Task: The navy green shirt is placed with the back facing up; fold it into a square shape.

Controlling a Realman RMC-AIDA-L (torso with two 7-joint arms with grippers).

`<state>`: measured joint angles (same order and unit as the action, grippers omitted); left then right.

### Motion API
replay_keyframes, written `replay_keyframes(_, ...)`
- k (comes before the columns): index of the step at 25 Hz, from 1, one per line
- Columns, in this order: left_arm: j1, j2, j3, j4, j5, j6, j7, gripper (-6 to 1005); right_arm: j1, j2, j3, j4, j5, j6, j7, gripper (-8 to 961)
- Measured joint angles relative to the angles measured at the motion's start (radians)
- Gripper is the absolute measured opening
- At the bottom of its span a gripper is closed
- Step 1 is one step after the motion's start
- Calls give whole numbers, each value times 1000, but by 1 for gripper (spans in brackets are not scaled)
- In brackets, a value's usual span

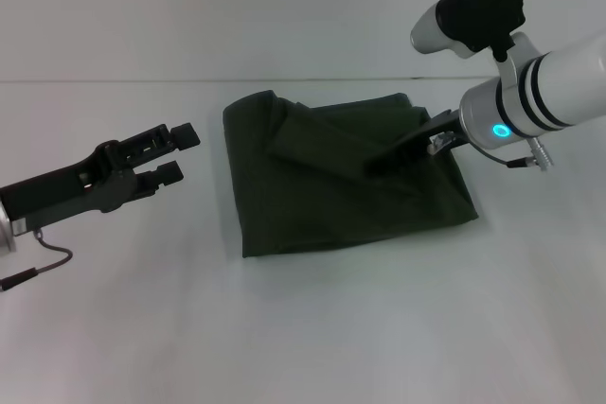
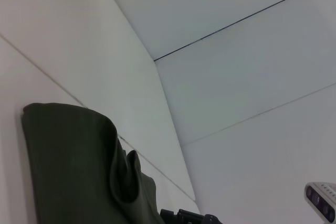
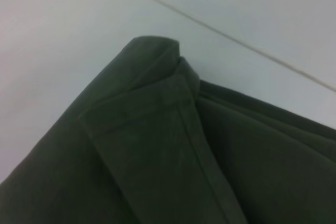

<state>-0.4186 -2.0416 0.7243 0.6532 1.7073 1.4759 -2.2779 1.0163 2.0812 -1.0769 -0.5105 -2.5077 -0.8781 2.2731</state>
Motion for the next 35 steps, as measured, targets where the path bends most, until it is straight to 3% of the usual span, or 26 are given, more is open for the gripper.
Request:
replay_keyframes(7,-2,-2,0,-1,-2,-4,0,937,0,2,-1,-6,1,-5,9,746)
replay_keyframes(9,-3,-2,0,0,-5,-6,0,937,2,2,-1,-6,1,-9,9,545)
replay_keyframes(20,-12,-4,-2,0,-7,-15,0,936,8,-8,1,-9,0,-28,62,75)
replay_keyframes(25,-12,-5,-7,-2,-8,-17,0,936,-17,-3,2,-54,1,-21,98,17)
replay_keyframes(31,-7,-13,-33,-1,-9,-17,0,937,-130,5,-8,-243,-12,8,258,5)
replay_keyframes(35,-11,-16,-40,0,-9,-17,0,936,-143,1,0,-219,-31,22,290,6)
